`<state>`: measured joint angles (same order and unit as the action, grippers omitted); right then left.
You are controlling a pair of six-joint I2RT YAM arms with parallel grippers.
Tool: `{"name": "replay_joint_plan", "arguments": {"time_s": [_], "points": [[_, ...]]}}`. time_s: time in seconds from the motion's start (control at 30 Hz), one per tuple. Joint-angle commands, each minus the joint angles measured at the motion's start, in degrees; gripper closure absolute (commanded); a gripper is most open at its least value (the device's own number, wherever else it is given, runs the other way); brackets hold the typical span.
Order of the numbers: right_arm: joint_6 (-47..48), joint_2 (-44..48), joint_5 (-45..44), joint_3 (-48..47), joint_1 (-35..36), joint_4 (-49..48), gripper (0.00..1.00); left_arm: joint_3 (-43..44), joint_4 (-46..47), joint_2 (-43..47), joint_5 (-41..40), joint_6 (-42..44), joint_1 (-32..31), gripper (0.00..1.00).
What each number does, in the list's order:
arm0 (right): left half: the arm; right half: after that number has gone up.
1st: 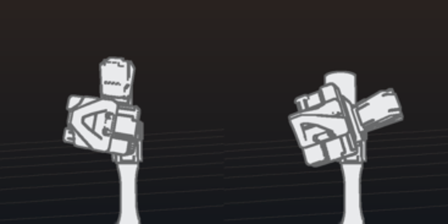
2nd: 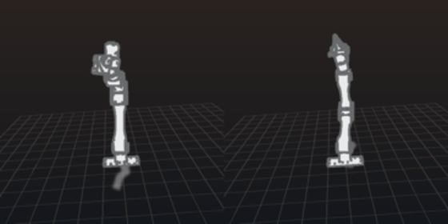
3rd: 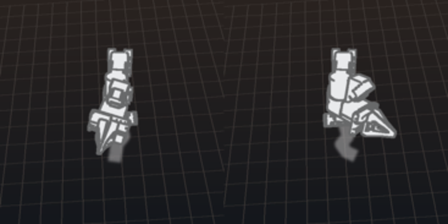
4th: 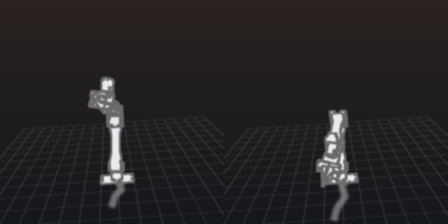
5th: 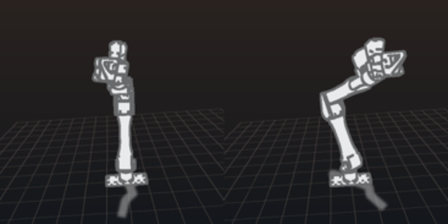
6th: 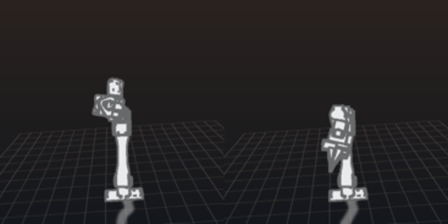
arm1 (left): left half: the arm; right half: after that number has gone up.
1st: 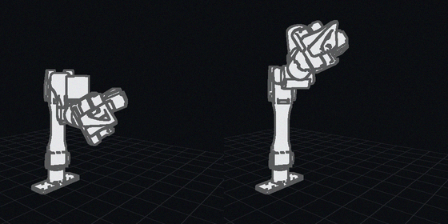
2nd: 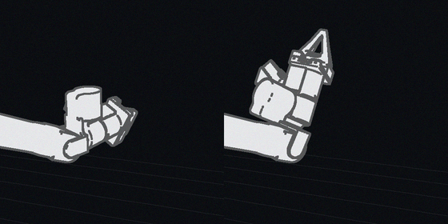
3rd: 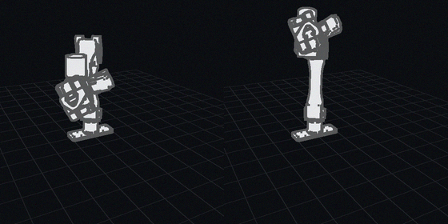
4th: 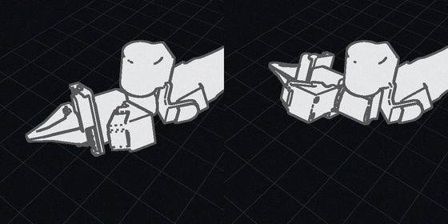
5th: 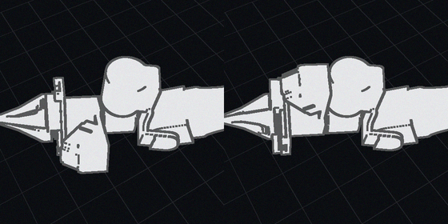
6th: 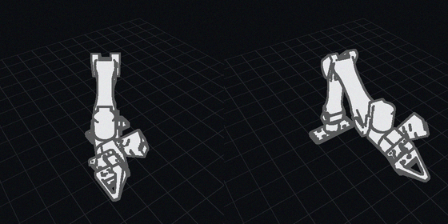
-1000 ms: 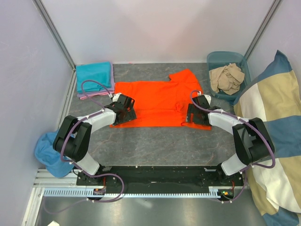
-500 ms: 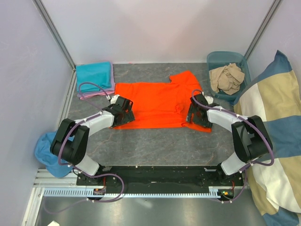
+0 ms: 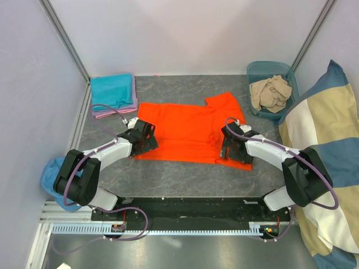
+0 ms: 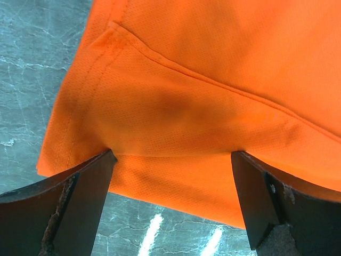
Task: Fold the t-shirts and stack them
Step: Fold the flattened tshirt in 1/3 of the way
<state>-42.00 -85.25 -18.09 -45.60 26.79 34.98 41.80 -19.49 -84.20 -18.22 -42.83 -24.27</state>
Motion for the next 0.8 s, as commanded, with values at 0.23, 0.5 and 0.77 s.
{"name": "replay_joint_plan", "arguments": {"time_s": [0.23,0.5,0.77], "points": [[-4.76,8.26,1.56,3.95,10.74,16.61,0.02,-5.24,-5.56,2.64,2.75,-2.7,0.45,0.0],[-6.25,11.16,-2.65,-2.01,16.01,22.4,0.02,-5.68,-8.02,7.38,2.75,-2.79,0.45,0.0],[-4.58,17.66,-7.13,-12.31,16.54,23.56,0.02,-1.03,-13.29,18.0,1.0,-1.38,0.45,0.0]]}}
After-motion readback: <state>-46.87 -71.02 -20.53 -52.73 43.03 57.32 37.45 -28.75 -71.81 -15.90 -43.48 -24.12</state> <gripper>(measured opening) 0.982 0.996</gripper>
